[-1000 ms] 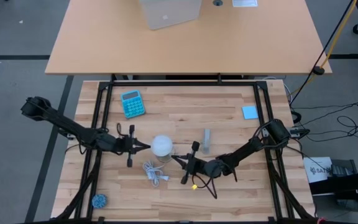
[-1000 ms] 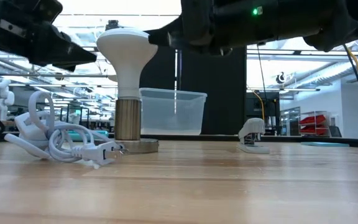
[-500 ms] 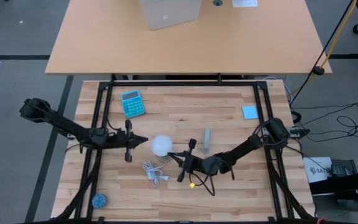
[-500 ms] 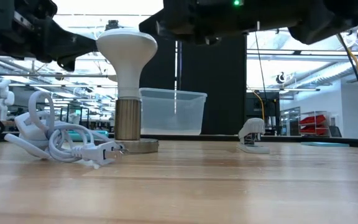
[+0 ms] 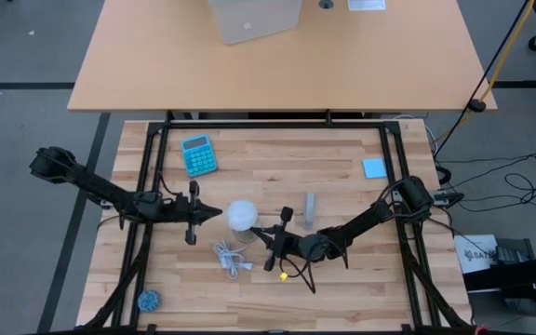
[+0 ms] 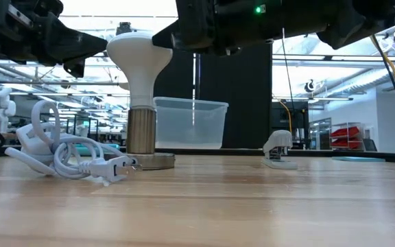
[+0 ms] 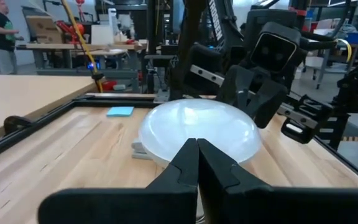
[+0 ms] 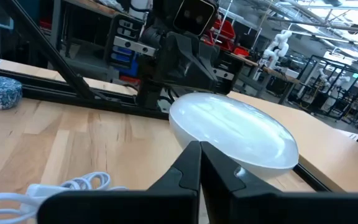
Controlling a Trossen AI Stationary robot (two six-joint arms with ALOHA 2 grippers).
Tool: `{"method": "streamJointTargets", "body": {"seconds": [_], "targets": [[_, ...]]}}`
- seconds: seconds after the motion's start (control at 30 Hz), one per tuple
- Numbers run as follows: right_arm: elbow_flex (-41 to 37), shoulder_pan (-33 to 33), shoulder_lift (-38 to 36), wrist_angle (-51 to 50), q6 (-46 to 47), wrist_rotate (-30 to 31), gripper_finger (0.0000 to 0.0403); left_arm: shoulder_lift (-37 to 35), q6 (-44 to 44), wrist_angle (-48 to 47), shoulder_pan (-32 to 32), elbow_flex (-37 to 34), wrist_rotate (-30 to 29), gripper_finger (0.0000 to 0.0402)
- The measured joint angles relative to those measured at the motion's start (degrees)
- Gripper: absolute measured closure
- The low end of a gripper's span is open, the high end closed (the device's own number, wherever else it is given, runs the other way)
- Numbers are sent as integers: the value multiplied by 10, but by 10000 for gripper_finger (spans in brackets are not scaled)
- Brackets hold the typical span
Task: Screw lightbulb
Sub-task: Remove the light bulb from the lamp
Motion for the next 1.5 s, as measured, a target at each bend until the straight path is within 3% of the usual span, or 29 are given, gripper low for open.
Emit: {"method": "streamJointTargets", "body": {"seconds": [0.77, 1.17, 1.5], "targets": [[0, 0, 0, -8, -8, -1, 403, 0, -37, -60, 4, 1, -34, 401], [0, 0, 0, -8, -17, -2, 403, 0, -42, -104, 17, 31, -25, 401], [-1, 1, 0, -8, -14, 17, 403, 0, -40, -102, 17, 32, 26, 401]]}}
